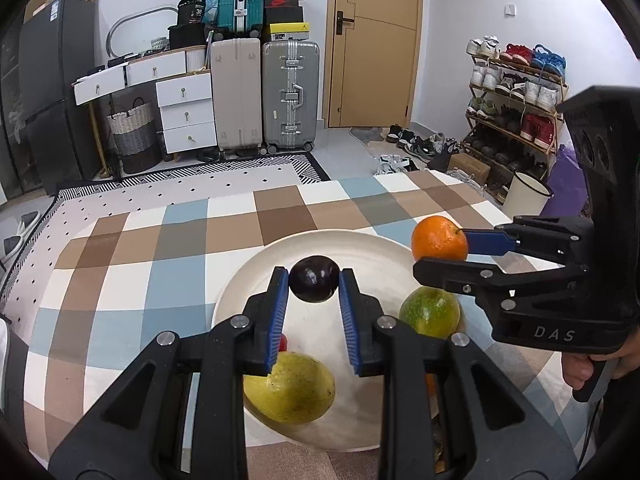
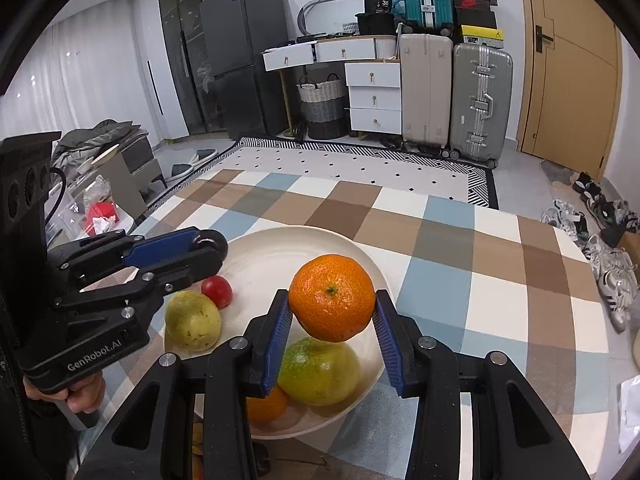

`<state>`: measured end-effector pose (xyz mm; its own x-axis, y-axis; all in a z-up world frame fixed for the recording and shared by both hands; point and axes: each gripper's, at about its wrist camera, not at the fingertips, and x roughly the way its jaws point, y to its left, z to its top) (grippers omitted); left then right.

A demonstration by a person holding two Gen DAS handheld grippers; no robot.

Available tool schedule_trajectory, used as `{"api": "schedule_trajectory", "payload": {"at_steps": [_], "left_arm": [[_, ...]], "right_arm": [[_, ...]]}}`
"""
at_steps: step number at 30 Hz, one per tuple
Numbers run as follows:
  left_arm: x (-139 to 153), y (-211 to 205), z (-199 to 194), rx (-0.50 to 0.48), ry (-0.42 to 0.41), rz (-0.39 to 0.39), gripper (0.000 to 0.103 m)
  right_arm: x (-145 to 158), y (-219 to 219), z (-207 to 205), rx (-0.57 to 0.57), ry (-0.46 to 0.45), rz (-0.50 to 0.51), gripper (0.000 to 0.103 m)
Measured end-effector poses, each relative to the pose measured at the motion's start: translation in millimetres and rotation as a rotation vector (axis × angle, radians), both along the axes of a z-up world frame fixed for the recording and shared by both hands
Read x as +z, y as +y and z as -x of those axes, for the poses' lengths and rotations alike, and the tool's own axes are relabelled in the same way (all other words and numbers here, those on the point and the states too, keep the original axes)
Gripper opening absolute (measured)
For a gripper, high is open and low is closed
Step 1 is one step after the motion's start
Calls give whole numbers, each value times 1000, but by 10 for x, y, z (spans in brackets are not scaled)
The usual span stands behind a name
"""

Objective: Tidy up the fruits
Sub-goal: 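Open both grippers to drop the orange and plum onto the plate, then reach the right gripper to the red tomato and close on it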

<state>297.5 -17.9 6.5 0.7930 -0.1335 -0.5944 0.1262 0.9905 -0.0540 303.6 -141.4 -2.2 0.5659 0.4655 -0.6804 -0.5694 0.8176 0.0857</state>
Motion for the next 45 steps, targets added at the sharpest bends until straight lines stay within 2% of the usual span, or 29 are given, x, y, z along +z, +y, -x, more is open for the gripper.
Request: {"api": "schedule_trajectory", "payload": {"at_steps": [7, 9, 14, 15, 17, 18, 19, 20, 22, 27, 29, 37, 45], "left_arm": [[-128, -99, -51, -18, 25, -30, 23], [-134, -115, -45, -20, 23, -35, 23], [-126, -110, -34, -13, 35, -32, 25], [-119, -99, -31, -11, 35, -32, 26], [-92, -76, -13, -5, 27, -26, 42], [-79, -70, -3, 1, 22, -26, 48], [-60, -64, 6, 8, 15, -28, 61], [-41, -53, 23, 13, 8, -30, 73], [10, -39, 69, 25, -15, -34, 84], [115, -12, 228, 35, -44, -42, 91], [136, 2, 317, 43, -54, -46, 100], [207, 30, 777, 45, -79, -45, 101], [216, 9, 1212, 46, -70, -25, 102]], "right_arm": [[-97, 77, -52, 0, 23, -12, 43], [-74, 83, -35, 10, 10, -22, 47], [26, 28, -19, 0, -13, -40, 50], [48, 11, -14, -6, -20, -41, 53], [77, -24, -12, -17, -25, -48, 65], [93, -46, -9, -21, -25, -56, 76], [116, -71, -1, -27, -30, -65, 83], [131, -87, 6, -35, -35, -67, 85], [167, -102, 26, -44, -38, -56, 93], [220, -145, 97, -63, -42, -43, 102], [253, -167, 165, -72, -60, -31, 102], [299, -272, 506, -66, -55, -48, 102], [139, -417, 873, -87, 3, -19, 103]]}}
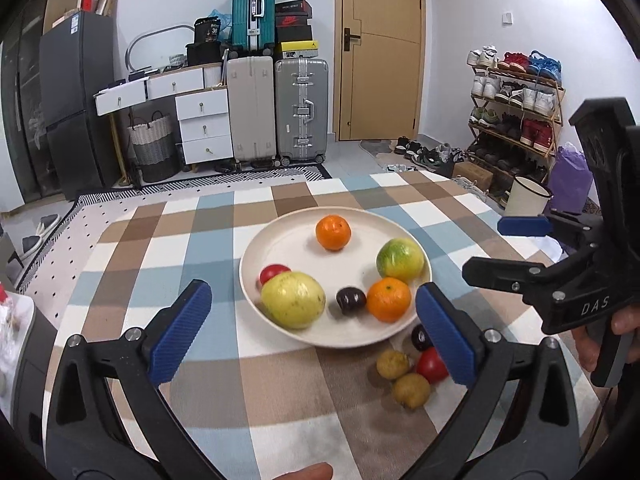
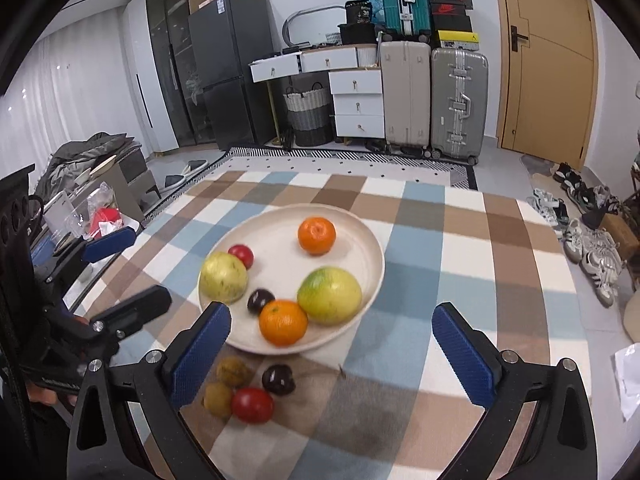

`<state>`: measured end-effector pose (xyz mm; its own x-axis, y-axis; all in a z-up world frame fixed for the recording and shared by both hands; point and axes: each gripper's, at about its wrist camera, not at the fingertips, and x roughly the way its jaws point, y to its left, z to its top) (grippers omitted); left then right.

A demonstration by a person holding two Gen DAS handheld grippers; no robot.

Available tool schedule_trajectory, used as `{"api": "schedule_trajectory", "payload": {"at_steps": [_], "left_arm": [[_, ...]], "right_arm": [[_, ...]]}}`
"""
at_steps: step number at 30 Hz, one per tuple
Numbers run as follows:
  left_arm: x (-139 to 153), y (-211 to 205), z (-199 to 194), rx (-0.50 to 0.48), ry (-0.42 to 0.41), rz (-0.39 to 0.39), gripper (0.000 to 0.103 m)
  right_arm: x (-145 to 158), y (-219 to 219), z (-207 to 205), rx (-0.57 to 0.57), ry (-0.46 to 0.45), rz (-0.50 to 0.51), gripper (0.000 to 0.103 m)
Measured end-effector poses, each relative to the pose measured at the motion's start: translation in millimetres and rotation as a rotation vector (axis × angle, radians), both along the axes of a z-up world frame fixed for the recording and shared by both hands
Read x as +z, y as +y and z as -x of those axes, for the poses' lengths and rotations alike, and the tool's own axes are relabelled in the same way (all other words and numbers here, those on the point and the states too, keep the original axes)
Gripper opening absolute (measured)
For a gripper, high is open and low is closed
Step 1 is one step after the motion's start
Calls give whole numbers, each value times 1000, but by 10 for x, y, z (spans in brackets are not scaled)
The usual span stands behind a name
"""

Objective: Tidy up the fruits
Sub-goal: 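Reach the right gripper to the red tomato and close on it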

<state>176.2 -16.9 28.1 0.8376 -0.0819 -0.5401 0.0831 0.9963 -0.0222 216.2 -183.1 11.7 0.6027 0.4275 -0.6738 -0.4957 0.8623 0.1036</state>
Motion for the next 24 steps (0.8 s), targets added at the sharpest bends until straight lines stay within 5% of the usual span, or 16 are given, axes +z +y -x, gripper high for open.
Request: {"api": "schedule_trajectory", "payload": {"at_steps": [6, 24], "left_arm": [[-161, -80, 198, -5, 45, 6, 102], [-385, -107, 292, -6, 97, 18, 102]], "right_arm": [[-226, -38, 192, -9, 76, 10, 103], [-467, 47, 309, 44, 100, 71, 103]]}}
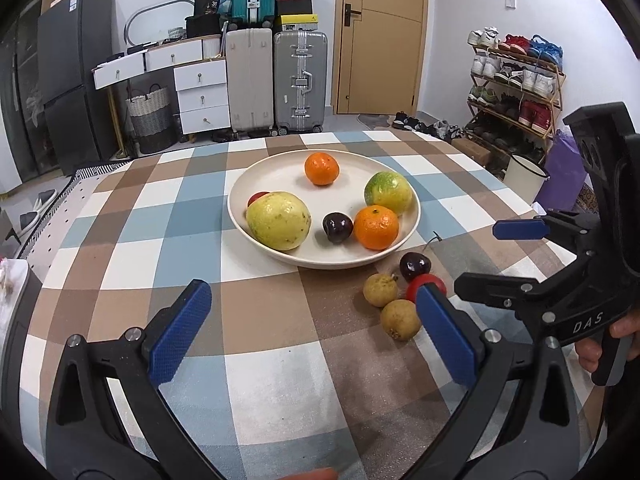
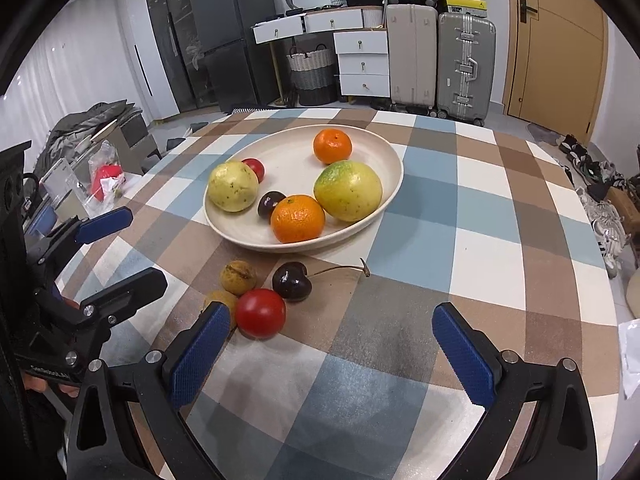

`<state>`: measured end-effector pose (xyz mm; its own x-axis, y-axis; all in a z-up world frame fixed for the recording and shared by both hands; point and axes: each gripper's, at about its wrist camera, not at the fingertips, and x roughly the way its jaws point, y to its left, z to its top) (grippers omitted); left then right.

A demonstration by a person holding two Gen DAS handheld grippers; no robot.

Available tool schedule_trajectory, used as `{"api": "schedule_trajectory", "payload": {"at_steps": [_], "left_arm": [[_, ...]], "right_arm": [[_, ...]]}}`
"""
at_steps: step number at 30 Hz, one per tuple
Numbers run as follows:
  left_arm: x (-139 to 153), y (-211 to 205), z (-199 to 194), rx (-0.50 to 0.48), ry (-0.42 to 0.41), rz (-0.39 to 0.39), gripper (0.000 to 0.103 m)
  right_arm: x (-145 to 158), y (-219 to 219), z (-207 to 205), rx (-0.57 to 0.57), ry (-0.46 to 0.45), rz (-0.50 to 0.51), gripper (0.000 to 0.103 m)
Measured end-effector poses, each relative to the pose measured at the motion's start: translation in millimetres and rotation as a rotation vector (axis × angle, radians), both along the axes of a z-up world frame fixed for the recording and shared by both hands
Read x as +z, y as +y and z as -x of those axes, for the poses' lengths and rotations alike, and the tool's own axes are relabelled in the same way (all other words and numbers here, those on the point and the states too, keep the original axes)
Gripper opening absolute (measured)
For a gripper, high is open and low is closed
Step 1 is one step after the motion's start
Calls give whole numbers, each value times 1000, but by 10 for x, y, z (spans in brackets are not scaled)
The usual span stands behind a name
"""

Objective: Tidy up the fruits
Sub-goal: 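Reach the right gripper to the red tomato and close on it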

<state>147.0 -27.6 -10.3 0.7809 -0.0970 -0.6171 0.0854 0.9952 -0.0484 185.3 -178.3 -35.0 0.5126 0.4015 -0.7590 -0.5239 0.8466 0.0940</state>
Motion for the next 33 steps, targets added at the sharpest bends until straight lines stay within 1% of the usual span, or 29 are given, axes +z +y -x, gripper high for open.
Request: {"api": "schedule_trajectory", "payload": {"at_steps": [3, 8, 16, 21, 26, 27, 28, 29, 31, 33], "left_arm": [[-6, 18, -11, 9, -6, -7, 102], [-12, 43, -22, 8, -1, 3, 102], [-30, 57, -55, 13, 10, 6, 102], [-57, 71, -73, 20, 18, 7, 102], [-78, 62, -83, 21, 23, 2, 102], [-82, 61, -87, 21, 24, 1, 102], [-83, 63, -82, 22, 25, 2, 102], [-86, 67, -81, 23, 26, 3, 102], [-89, 78, -83, 23, 29, 7, 102], [-91, 87, -81, 24, 28, 10, 102]], "right_arm": [[-54, 58, -2, 9, 7, 37, 103], [-135, 138, -9, 24, 20, 68, 103], [-231, 261, -48, 41, 41, 96, 103], [-261, 308, -46, 40, 39, 116, 103], [-297, 394, -18, 37, 9, 170, 101], [-296, 409, -6, 42, 2, 173, 100], [-292, 421, 13, 47, -3, 173, 94], [-286, 426, 20, 51, -6, 171, 90], [-286, 429, 28, 61, 2, 159, 78], [-277, 420, 47, 73, 8, 143, 71]]}}
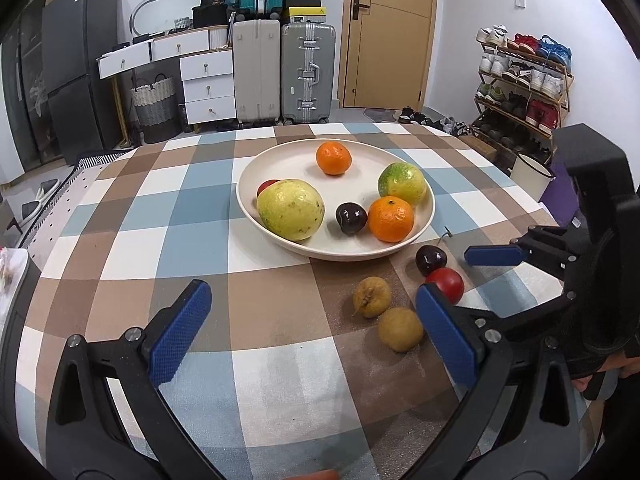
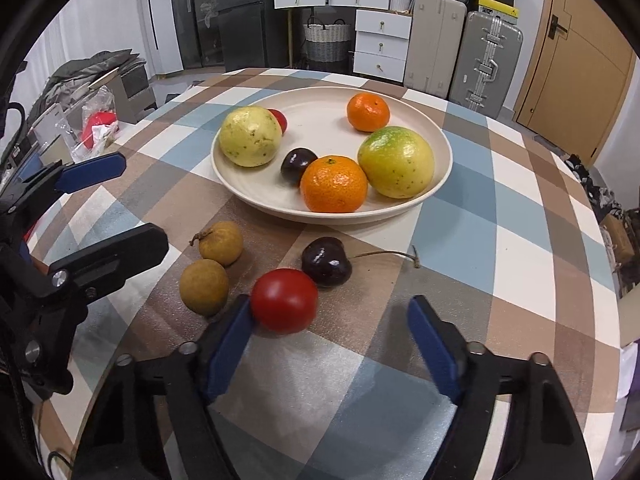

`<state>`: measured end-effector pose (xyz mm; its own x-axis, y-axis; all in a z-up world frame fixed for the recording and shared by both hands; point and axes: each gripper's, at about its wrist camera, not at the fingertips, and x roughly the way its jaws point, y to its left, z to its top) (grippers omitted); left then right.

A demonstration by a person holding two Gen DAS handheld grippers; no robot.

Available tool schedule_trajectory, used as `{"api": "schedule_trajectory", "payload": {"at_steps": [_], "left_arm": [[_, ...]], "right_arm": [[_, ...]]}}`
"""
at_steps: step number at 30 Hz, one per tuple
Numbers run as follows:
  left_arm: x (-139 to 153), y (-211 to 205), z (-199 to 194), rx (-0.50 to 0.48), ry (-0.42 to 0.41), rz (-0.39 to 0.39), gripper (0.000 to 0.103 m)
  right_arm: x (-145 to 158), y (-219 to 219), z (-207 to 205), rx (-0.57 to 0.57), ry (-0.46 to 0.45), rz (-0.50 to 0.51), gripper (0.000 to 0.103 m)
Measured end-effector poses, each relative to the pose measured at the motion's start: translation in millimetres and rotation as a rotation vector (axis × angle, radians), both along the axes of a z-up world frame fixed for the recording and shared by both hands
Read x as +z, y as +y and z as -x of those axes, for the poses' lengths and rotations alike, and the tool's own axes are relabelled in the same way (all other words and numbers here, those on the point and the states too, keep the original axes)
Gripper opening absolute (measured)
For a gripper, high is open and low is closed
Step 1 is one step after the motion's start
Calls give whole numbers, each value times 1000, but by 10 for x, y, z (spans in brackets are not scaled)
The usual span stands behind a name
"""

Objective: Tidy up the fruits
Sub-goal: 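Reach the right gripper to the red tomato and close on it, then lift the tomato with the right gripper while the left gripper grasps a brown kiwi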

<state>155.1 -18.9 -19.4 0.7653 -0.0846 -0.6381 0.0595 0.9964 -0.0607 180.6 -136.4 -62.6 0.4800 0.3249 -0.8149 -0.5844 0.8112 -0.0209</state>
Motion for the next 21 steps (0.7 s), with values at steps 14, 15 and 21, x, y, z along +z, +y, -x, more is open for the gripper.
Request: {"api": "schedule_trajectory", "payload": {"at_steps": [14, 15, 21], "left_arm": [[-26, 10, -11, -9, 16, 14, 102], [-25, 8, -6, -11, 16, 14, 102], [-35, 12, -5, -18, 24, 24, 102]], "right_arm": [[64, -39, 173, 99, 24, -104, 32], [83, -54, 182, 102, 19, -117, 32], [227, -177, 212, 92, -14, -199, 32]]}}
